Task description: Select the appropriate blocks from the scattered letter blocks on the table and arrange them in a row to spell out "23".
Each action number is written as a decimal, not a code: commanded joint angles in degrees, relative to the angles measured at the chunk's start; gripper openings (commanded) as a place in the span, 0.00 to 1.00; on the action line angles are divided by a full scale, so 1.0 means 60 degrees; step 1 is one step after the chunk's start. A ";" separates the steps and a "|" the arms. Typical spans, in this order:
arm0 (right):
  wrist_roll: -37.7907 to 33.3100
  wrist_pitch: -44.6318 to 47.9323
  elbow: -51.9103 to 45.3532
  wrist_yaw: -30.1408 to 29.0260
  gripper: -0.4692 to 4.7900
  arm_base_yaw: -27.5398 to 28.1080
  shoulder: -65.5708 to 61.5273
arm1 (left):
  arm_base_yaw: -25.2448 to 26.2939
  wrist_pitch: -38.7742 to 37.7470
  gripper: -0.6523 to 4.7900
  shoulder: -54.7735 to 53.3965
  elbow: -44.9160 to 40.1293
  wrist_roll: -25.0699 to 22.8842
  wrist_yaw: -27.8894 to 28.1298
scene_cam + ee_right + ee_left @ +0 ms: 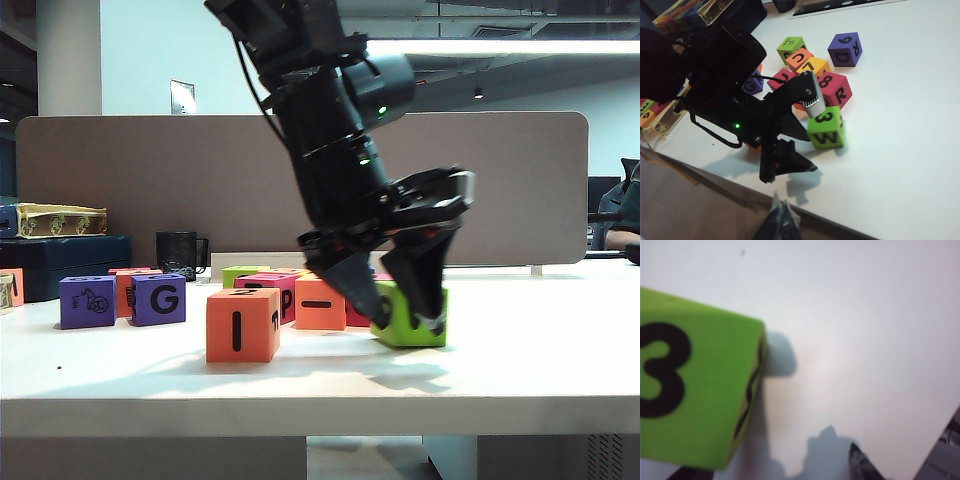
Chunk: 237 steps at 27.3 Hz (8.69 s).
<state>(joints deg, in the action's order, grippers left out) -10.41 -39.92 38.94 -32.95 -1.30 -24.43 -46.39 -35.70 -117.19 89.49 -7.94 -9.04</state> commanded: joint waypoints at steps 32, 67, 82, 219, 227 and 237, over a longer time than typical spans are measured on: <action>0.0029 0.0091 -0.0095 0.0000 0.09 0.0000 -0.0007 | -0.0368 -0.0102 0.94 -0.0732 0.2004 0.2401 0.1763; 0.0525 -0.1534 -0.0091 -0.1501 0.09 -0.0004 -0.0004 | -0.0168 -0.3282 0.65 0.0426 0.2000 0.4634 0.2124; 0.0852 -0.2095 -0.0091 -0.1563 0.09 -0.0004 0.0004 | -0.0051 -0.3330 0.65 -0.0222 0.1982 0.6481 0.2470; 0.0852 -0.2379 -0.0091 -0.1530 0.09 0.0000 0.0011 | 0.1552 -0.2892 0.15 1.3417 -0.6317 0.3406 0.4142; 0.0852 -0.2379 -0.0091 -0.1530 0.09 0.0004 0.0011 | 0.1552 -0.2892 0.16 1.4542 -0.6532 0.3399 0.4142; 0.0849 -0.2375 -0.0091 -0.1530 0.09 0.0004 0.0015 | 0.1552 -0.2896 0.16 1.4546 -0.6532 0.3399 0.4113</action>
<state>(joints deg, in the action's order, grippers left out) -5.48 -54.78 38.24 -41.78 -1.30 -24.34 -37.04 -53.78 -29.95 50.37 12.29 15.64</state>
